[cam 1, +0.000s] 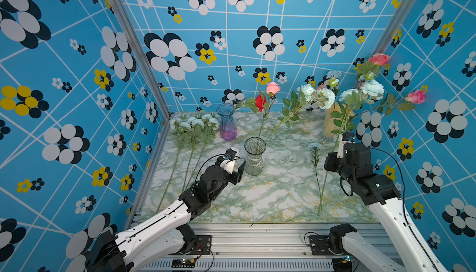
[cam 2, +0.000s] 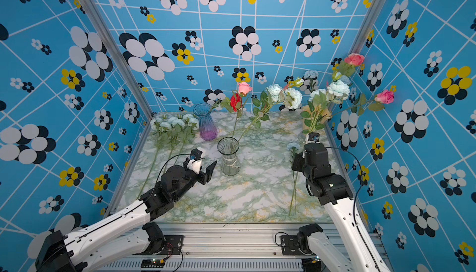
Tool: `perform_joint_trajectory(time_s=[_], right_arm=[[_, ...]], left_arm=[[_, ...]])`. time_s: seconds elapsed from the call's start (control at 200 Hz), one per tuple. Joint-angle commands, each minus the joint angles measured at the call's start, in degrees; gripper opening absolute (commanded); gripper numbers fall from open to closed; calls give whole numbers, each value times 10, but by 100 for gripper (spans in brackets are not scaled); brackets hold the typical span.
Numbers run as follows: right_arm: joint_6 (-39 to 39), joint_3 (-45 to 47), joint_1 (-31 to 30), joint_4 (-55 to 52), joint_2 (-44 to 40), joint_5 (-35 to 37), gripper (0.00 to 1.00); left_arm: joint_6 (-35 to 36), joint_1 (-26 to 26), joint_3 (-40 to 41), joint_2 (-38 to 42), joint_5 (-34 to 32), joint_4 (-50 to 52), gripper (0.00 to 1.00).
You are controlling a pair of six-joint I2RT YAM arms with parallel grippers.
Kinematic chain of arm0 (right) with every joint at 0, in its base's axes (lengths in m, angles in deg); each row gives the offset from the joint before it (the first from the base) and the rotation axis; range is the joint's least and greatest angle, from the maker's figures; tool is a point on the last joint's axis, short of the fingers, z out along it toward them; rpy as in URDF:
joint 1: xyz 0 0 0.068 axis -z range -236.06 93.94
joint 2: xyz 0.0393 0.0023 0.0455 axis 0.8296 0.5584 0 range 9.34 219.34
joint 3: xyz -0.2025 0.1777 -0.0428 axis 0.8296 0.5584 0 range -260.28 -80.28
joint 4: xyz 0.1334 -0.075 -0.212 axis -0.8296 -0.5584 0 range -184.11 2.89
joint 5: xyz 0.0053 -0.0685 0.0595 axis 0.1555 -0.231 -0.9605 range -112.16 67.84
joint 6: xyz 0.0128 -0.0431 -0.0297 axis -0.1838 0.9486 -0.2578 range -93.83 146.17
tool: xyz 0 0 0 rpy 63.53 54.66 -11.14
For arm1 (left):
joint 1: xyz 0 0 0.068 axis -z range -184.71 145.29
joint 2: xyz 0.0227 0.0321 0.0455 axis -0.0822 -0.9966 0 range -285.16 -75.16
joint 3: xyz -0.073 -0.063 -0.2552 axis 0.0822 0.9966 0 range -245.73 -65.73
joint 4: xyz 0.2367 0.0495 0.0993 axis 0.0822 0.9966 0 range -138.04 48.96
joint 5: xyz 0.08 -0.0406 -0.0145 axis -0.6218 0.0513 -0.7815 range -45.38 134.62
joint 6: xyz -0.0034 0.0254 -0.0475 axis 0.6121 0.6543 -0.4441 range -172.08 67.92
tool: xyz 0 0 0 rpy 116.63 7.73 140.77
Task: Pick out blue flowers from the vase
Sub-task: Place the flower at the center of the board.
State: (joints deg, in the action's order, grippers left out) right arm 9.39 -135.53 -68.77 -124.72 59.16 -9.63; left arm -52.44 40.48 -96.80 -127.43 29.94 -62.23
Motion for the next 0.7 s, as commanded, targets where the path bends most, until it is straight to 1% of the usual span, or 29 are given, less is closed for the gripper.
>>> perform_joint_trajectory(time_s=[0.0,0.275,0.39,0.56,0.695], right_arm=[[-16,13,12,48,15,-66,0],[0,6,25,72,102,-153,0],[12,-23,25,61,152,-168,0],[12,-31,25,90,215,-199,0],[22,-38,25,100,256,-194,0]], left_arm=[[7,3,2,5,-11,-6,69],[4,3,-4,-12,-10,-7,70],[4,3,-3,-16,-6,-7,70],[4,3,-6,-27,-2,-11,69],[4,3,-8,-32,1,-11,69]])
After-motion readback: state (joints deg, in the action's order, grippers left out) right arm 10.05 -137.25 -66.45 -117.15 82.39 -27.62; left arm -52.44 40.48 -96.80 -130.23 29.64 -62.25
